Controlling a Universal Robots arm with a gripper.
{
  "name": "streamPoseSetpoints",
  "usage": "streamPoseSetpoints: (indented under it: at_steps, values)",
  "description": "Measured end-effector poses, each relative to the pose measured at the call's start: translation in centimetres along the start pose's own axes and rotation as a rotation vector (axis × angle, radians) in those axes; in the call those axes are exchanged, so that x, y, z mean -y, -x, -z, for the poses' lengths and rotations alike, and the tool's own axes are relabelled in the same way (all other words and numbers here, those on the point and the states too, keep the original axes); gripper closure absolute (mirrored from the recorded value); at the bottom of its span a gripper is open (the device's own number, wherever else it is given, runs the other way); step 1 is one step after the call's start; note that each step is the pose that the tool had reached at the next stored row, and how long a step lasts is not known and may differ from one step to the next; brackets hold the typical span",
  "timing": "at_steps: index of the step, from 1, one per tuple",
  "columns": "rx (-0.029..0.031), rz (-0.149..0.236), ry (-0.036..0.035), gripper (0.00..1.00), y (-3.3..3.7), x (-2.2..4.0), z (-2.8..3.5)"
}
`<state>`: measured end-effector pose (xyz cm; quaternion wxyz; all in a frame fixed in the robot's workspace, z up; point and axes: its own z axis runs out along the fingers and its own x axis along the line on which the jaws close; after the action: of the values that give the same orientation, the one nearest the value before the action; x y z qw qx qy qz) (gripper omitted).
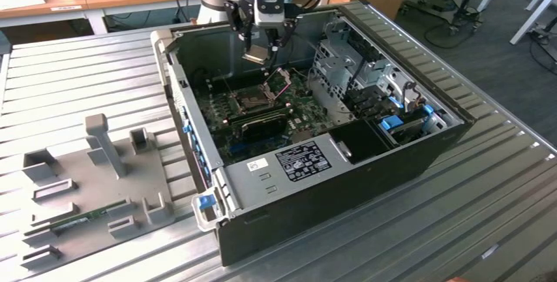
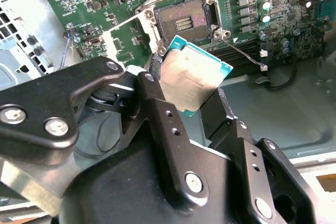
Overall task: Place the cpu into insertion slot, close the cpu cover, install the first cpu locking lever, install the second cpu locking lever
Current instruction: 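Place the cpu into insertion slot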
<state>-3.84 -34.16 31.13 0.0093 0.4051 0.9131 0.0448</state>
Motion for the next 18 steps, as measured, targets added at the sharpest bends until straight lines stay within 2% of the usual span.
streamPoseSetpoints:
  at_steps: [5,18]
  values:
    - [0.0013,-0.015,0.0003,0.46,0.00,0.00,0.00]
    - [0.0014,-0.016,0.0003,0.46,0.00,0.00,0.00]
